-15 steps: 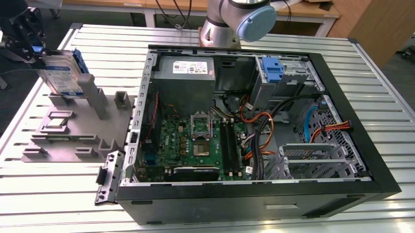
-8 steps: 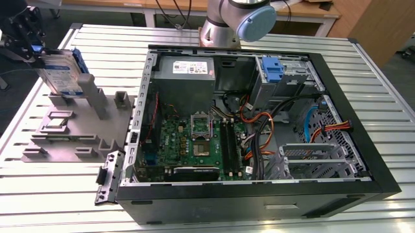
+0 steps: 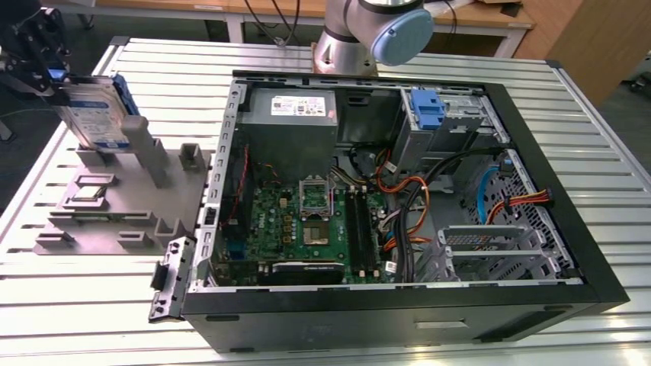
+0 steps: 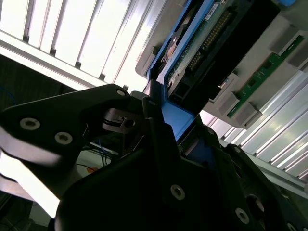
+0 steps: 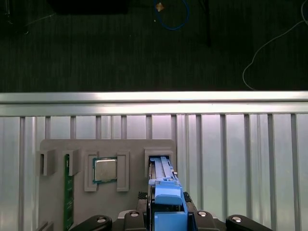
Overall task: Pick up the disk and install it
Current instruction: 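Pick up the disk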
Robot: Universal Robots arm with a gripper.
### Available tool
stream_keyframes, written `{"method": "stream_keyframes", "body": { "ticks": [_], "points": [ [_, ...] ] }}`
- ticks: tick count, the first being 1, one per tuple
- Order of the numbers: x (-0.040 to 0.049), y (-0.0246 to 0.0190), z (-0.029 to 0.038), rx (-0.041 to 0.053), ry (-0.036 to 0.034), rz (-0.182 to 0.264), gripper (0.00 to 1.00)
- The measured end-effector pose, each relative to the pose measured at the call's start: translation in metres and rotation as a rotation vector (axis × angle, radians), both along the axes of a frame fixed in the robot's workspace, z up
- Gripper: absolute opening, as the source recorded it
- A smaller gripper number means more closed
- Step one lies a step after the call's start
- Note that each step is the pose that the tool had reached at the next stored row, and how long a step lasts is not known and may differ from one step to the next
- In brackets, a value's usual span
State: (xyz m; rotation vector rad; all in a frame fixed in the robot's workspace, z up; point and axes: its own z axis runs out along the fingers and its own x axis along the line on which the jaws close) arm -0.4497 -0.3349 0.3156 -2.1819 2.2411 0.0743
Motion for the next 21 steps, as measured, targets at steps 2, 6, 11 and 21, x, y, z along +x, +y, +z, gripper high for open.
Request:
{"method": "stream_keyframes", "body": {
  "ticks": [2, 6, 11, 21],
  "points": [
    [0.0000, 0.0000, 0.0007, 0.0001, -0.0002, 0.000, 0.37],
    [0.0000, 0.0000, 0.0021, 0.0000, 0.0000, 0.000, 0.37],
    [0.0000, 0.0000, 0.0040, 0.0001, -0.0001, 0.000, 0.37],
    [0.0000, 0.0000, 0.0080, 0.0000, 0.0001, 0.000, 0.37]
  ]
}}
